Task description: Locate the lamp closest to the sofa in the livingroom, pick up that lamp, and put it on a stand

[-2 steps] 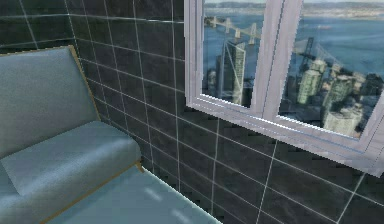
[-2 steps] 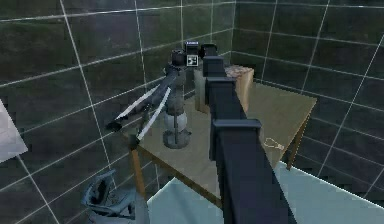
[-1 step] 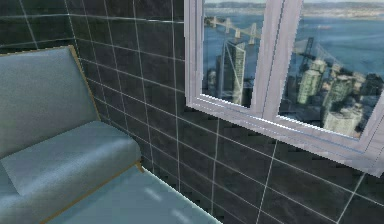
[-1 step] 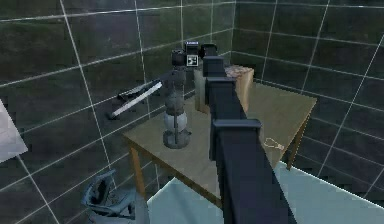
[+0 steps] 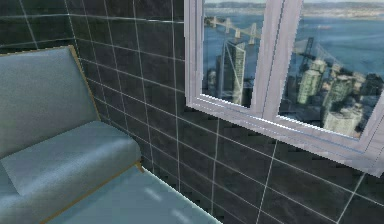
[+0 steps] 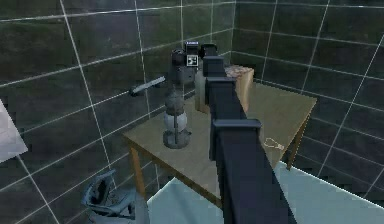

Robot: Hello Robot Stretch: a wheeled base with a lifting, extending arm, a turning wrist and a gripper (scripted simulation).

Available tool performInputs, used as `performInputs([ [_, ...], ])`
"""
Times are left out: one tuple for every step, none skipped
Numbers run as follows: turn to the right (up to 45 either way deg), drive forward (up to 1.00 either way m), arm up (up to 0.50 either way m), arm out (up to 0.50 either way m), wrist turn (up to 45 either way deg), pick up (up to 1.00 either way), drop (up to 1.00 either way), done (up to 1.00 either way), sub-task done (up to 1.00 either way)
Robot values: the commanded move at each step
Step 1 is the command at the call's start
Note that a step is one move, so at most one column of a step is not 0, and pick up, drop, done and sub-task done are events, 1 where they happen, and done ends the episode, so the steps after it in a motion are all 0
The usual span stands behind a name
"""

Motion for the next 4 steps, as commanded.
performInputs([
  [0.0, 0.00, 0.00, 0.00, 33.0, 0.00, 0.00, 0.00, 0.00],
  [0.0, 0.00, -0.28, 0.00, 0.0, 0.00, 0.00, 0.00, 0.00],
  [0.0, 0.00, 0.00, 0.00, 0.0, 1.00, 0.00, 0.00, 0.00],
  [0.0, 0.00, 0.10, 0.00, 0.0, 0.00, 0.00, 0.00, 0.00],
])
